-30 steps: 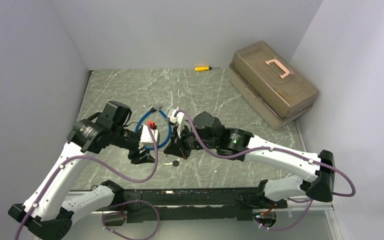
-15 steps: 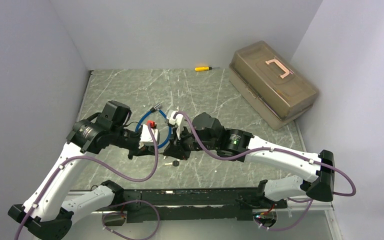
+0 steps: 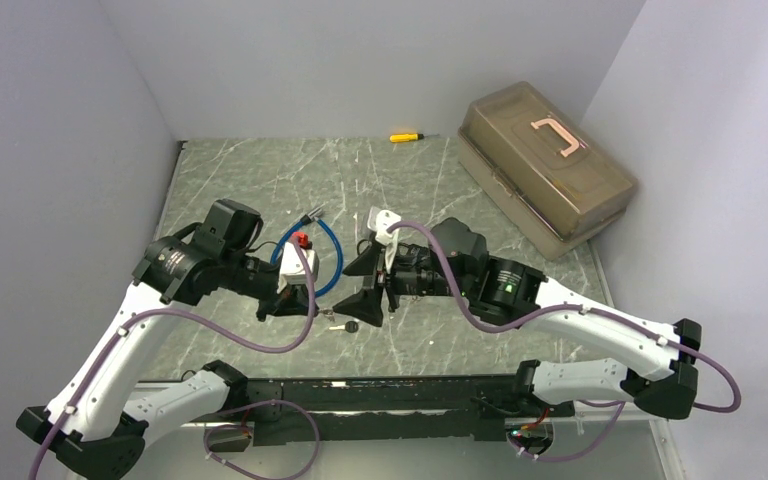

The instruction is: Unlock with the key

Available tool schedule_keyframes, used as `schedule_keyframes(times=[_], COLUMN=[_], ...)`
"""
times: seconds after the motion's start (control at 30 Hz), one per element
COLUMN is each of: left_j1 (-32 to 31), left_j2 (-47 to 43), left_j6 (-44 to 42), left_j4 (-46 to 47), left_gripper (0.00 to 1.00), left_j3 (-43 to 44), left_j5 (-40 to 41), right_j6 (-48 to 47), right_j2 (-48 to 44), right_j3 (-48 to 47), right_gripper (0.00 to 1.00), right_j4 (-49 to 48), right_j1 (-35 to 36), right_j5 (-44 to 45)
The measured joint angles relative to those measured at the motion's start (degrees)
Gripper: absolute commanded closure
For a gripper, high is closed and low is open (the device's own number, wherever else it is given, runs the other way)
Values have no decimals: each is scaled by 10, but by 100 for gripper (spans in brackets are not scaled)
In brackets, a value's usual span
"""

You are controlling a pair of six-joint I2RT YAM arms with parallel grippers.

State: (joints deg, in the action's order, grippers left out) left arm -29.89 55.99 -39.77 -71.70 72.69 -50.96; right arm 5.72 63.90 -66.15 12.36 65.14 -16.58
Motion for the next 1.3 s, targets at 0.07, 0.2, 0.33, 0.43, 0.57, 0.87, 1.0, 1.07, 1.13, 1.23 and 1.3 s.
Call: schedule_keyframes(times=[0.07,0.2,0.33,0.43,0.57,0.87,1.0,1.07,1.13,1.23,1.3], left_j1=[0,0,0,0,1,2,2,2,3,5,7], left_j2=[1,1,1,1,0,0,0,0,0,0,0], left_j6=[7,17,26,30,34,36,36,36,36,37,40], left_j4=[-2,-3,-3,-3,-2,-2,-2,-2,-1,0,1], left_gripper=[100,100,100,100,100,100,100,100,100,100,100], left_j3=[4,7,8,12,14,16,17,18,20,22,22], left_j5=[-5,-9,-9,-9,-9,-9,-9,-9,-9,-4,-2], right_j6=[-3,-3,-1,-1,2,5,5,5,5,12,15], right_j2=[9,49,67,67,67,78,86,90,92,92,92], right_j3=[0,-1,-1,-1,-1,-1,-1,-2,-3,-3,-3], right_gripper=[37,42,47,49,50,53,57,72,99,100,100], right_j4=[-3,0,3,-2,-4,-5,-5,-5,-5,-13,-14], right_j1=[-3,-5,-5,-5,-5,-5,-5,-5,-5,-4,-5], right_j5=[-21,-57,-71,-76,-78,-78,-78,-78,-78,-78,-75])
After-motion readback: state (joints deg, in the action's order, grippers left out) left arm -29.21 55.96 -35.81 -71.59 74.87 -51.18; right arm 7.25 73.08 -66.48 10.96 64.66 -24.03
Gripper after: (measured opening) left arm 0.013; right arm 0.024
